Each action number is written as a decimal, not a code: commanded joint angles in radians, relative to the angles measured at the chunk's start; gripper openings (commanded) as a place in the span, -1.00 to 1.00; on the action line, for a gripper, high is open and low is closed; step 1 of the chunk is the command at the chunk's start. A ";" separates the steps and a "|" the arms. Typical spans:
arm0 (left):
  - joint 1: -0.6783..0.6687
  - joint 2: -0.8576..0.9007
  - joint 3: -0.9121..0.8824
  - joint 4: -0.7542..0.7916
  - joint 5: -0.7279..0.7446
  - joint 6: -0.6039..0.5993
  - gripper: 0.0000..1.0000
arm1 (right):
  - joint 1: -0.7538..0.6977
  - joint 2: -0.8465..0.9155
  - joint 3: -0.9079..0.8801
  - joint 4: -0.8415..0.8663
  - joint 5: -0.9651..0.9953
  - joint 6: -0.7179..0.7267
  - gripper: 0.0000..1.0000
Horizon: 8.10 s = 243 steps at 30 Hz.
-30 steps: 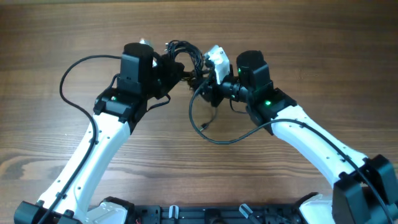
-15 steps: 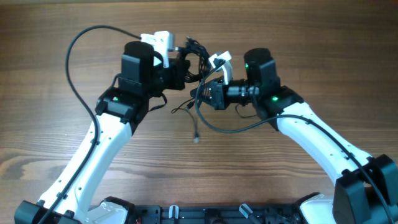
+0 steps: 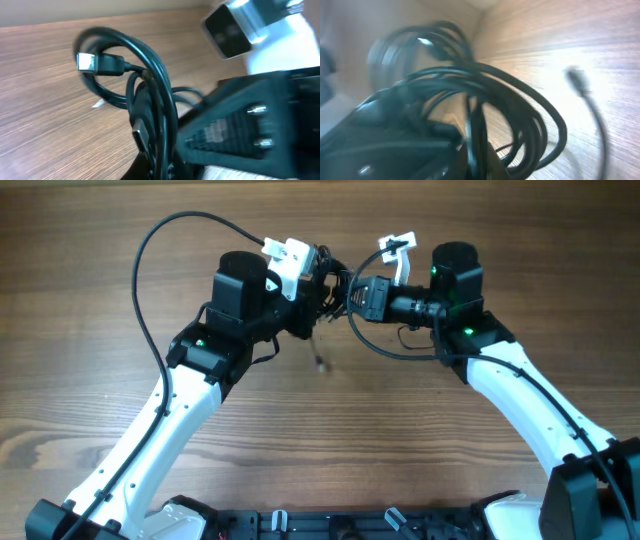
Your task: Untangle cables
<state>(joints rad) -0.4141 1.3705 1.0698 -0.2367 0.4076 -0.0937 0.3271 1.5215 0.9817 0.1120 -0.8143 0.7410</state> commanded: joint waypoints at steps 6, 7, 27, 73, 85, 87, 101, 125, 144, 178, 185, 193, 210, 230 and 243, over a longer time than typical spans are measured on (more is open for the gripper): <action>0.011 -0.013 0.004 0.008 0.294 0.068 -0.92 | 0.041 -0.020 0.007 0.078 0.030 0.020 -0.89; 0.024 -0.013 0.004 0.012 0.295 0.068 -0.92 | 0.059 -0.020 0.007 0.080 0.037 0.018 -0.89; 0.279 0.027 0.004 -0.130 0.539 0.356 -0.92 | -0.087 -0.168 0.007 0.006 -0.232 -0.087 0.75; 0.081 0.027 0.003 -0.319 1.085 0.505 -0.92 | -0.117 0.113 0.007 0.459 0.325 0.183 -0.62; 0.070 0.027 0.004 -0.298 1.167 0.444 -0.92 | -0.254 0.113 0.007 0.295 0.397 -0.094 0.63; 0.087 0.027 0.004 -0.291 1.167 0.444 -0.92 | -0.284 0.113 0.007 0.190 0.421 -0.093 0.89; 0.163 0.027 0.004 -0.223 1.166 0.291 -0.92 | -0.261 0.113 0.007 0.124 -0.718 -0.622 0.99; 0.063 0.026 0.004 -0.215 1.162 0.287 -0.92 | -0.144 0.197 0.007 0.136 0.608 -0.216 1.00; 0.063 0.027 0.004 -0.392 0.134 0.248 -0.92 | -0.393 0.197 0.007 -0.267 -0.241 -0.105 0.99; 0.232 0.026 0.004 -0.340 -0.117 -0.177 -0.31 | 0.130 0.163 0.007 0.029 0.169 0.225 -0.91; 0.285 0.033 -0.010 -0.359 0.236 -0.225 0.79 | 0.130 0.135 0.007 0.030 0.171 0.087 -0.91; 0.214 0.250 -0.019 -0.383 0.343 -0.439 0.68 | 0.130 0.135 0.007 0.030 0.170 0.070 -0.91; 0.442 0.348 -0.018 -0.201 0.478 -0.416 -0.92 | -0.047 0.007 0.007 -0.436 0.489 0.002 -0.91; 0.428 0.294 -0.019 -0.208 1.006 0.286 -0.85 | 0.005 -0.003 0.007 -0.262 0.034 -0.585 0.99; 0.433 0.294 -0.018 -0.188 1.127 0.185 -0.78 | 0.114 0.222 0.007 -0.185 0.066 -0.696 0.47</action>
<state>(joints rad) 0.0139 1.6829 1.0389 -0.4347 1.4528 0.1013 0.4404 1.6966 0.9874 -0.0769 -0.7349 0.0929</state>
